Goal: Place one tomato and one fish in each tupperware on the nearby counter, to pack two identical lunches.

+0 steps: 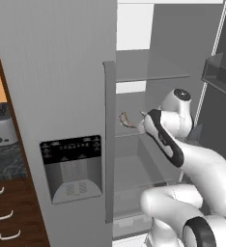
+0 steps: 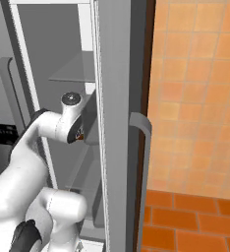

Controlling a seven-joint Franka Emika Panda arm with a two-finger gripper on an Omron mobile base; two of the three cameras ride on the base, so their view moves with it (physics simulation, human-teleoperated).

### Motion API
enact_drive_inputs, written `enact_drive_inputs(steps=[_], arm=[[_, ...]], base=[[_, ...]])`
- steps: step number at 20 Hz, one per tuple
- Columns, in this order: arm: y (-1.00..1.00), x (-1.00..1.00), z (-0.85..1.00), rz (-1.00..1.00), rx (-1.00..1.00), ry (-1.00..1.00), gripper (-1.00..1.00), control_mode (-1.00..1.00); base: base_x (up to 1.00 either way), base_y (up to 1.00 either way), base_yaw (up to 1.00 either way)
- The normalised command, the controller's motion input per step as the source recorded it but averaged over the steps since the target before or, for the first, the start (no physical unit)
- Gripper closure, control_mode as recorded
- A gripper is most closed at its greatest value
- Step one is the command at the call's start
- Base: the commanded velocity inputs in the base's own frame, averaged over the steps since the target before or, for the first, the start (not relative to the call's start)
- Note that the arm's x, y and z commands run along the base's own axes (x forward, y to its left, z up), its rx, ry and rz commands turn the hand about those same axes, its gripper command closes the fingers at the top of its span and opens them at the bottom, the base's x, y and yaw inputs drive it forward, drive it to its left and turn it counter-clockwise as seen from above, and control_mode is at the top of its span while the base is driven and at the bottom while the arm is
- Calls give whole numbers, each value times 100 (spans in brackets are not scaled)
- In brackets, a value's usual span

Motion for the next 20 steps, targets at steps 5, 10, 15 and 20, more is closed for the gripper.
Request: enact_drive_inputs(steps=[5, 10, 15, 20], arm=[[2, -100, 59, -1, -3, 0, 100, -100], [8, -96, 26, 0, -1, 0, 100, -100], [5, -39, 12, 0, 0, 0, 100, 100], [0, 0, 0, 0, 0, 0, 100, 100]], base=[[0, 0, 0], [0, 0, 0], [-60, 23, 0], [-100, 94, 0]])
